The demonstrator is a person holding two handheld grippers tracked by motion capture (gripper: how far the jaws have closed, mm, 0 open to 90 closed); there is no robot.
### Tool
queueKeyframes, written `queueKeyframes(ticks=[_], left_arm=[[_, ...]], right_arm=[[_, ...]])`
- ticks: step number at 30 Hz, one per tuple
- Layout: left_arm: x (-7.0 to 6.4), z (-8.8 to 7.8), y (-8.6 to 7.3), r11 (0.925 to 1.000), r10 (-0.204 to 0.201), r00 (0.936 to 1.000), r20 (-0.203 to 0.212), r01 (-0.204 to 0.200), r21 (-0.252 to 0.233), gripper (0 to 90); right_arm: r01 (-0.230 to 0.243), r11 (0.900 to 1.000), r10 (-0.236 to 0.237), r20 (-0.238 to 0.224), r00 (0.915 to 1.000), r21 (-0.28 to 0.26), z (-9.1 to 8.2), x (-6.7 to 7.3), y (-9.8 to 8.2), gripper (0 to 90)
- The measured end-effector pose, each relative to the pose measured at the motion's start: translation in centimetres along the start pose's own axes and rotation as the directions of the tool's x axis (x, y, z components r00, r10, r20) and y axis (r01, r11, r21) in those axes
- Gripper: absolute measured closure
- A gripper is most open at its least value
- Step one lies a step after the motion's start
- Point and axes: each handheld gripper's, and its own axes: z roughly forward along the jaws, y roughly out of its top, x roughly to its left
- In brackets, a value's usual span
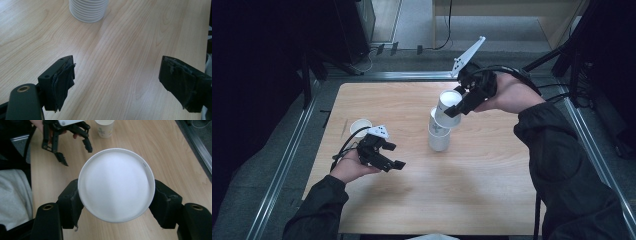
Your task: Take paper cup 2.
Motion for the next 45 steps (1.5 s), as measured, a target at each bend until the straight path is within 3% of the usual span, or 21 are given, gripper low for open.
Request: queueKeyframes(ticks=[5, 17, 21, 25, 40, 45], left_arm=[[-0.1, 0.1, 0.2, 1.0, -0.001, 0.9999, 0.011, 0.001, -0.007, 13.6], [-0.4, 0.2, 0.6, 0.9992, 0.025, 0.9994, 0.024, -0.024, -0.031, 13.6], [-0.7, 0.3, 0.7, 0.9988, 0.036, 0.9991, 0.025, -0.035, -0.035, 13.6], [-0.8, 0.2, 0.7, 0.9984, 0.033, 0.9989, 0.035, -0.031, -0.048, 13.6], [-1.6, 0.6, 0.9, 0.9961, 0.07, 0.9955, 0.064, -0.067, -0.057, 13.6], [-1.8, 0.9, 1.3, 0.9941, 0.092, 0.9924, 0.082, -0.087, -0.064, 13.8]], right_arm=[[-0.019, 0.999, 0.017, -0.042, 0.999, -0.036, 0.1, 1.0, -1.5, 33.8], [-0.038, 0.998, 0.036, -0.026, 0.999, -0.052, 1.8, 2.7, -5.8, 33.9], [-0.029, 0.997, 0.025, -0.047, 0.9986, -0.069, 2.8, 3.1, -7.1, 34.0], [-0.052, 0.995, 0.048, -0.053, 0.9974, -0.083, 4.2, 2.9, -8.2, 34.2], [-0.047, 0.989, 0.032, -0.106, 0.9938, -0.137, 9.4, 4.2, -10.1, 34.3], [-0.059, 0.984, 0.039, -0.124, 0.9915, -0.166, 10.3, 4.3, -10.5, 34.2]])
